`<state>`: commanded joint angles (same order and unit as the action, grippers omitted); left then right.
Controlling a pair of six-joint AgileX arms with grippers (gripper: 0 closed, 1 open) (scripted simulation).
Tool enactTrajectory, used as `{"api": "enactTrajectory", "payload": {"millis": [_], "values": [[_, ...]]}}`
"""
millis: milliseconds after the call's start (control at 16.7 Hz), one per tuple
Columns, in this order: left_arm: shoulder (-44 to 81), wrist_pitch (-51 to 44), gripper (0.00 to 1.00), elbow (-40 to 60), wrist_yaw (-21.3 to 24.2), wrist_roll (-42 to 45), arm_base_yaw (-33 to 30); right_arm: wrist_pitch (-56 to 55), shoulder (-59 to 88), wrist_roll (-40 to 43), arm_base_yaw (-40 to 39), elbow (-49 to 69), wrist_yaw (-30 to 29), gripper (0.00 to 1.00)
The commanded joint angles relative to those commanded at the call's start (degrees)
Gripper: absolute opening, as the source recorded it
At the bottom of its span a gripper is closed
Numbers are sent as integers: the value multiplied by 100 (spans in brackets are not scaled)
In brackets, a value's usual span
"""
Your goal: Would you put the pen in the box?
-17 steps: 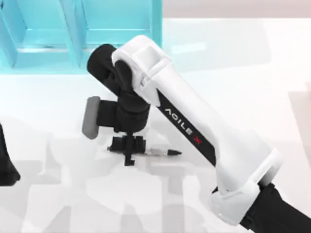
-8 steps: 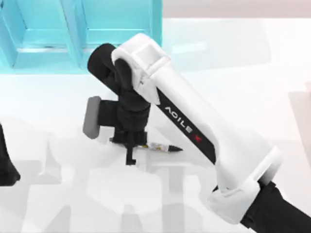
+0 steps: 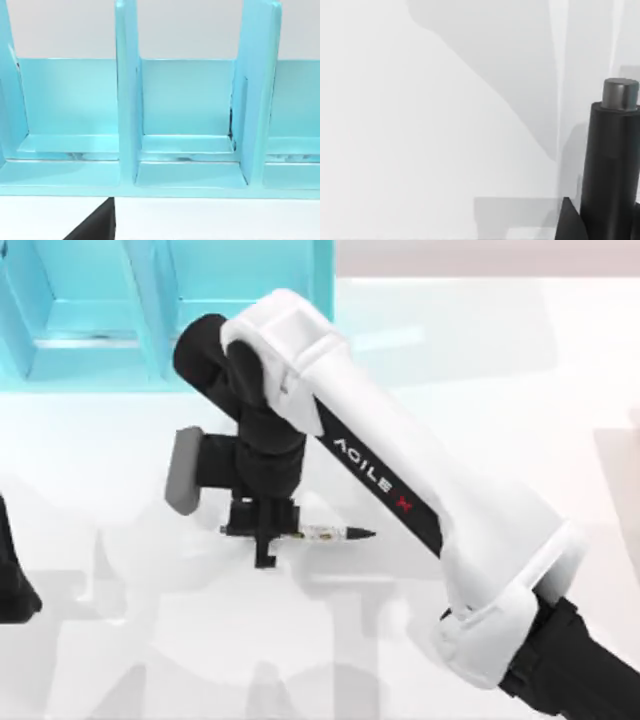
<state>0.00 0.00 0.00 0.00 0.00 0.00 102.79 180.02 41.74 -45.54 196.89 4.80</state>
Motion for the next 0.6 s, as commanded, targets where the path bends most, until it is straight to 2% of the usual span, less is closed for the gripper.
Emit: {"api": "enactTrajectory", "payload": {"millis": [600], "values": [[0,0,100,0,0,0,0,-645,-2075,-7,19,-2633,30,0]]}}
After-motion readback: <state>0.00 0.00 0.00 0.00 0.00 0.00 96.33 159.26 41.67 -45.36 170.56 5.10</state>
